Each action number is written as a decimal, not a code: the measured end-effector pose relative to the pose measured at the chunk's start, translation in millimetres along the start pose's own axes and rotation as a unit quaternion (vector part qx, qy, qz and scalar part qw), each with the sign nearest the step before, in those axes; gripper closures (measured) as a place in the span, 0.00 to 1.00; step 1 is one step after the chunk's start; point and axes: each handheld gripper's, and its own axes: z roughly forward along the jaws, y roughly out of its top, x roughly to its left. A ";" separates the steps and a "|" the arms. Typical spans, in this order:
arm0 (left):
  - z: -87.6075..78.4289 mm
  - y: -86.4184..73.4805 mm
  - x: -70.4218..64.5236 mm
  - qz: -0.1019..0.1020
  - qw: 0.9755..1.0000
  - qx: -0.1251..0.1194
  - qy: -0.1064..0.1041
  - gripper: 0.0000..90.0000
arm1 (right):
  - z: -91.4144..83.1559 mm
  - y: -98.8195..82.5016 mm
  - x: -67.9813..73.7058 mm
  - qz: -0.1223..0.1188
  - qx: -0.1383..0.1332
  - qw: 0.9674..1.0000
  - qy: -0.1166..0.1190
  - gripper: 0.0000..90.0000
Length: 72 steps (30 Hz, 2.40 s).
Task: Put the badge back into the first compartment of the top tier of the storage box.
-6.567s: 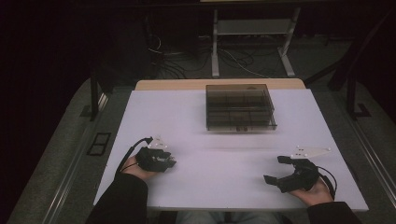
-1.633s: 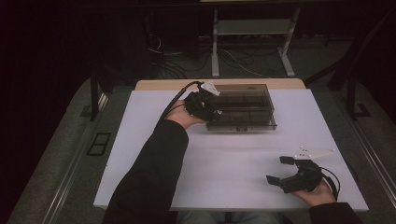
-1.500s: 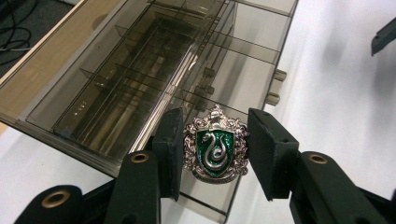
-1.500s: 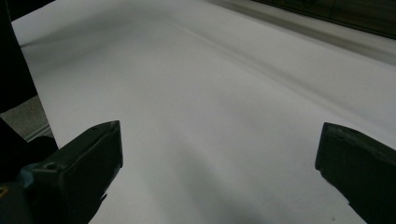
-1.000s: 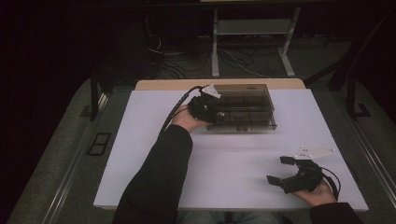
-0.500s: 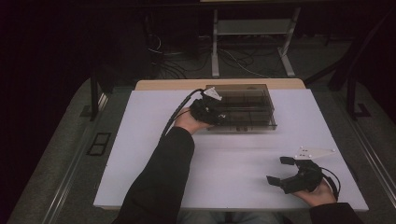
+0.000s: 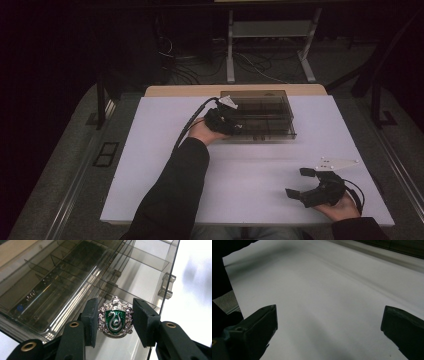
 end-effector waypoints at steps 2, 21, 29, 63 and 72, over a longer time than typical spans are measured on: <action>-0.1 -1.2 0.3 -0.008 1.000 -0.008 0.001 0.60 | 0.5 0.0 0.3 0.000 0.002 1.000 -0.001 0.01; -24.8 2.5 -4.0 -0.019 0.999 -0.036 -0.001 0.44 | 0.4 0.3 0.2 0.003 0.001 1.000 -0.001 0.01; -43.3 1.5 -5.4 -0.023 0.999 -0.042 -0.003 0.34 | 0.2 0.2 0.0 0.002 0.000 1.000 -0.002 0.01; -79.3 -48.6 -16.6 -0.050 0.997 -0.052 0.039 0.00 | -0.1 0.2 0.4 0.003 -0.002 1.000 -0.001 0.01; -82.6 -64.4 -25.3 -0.055 0.996 -0.061 0.043 0.00 | -0.1 0.2 0.5 0.003 -0.002 1.000 -0.001 0.01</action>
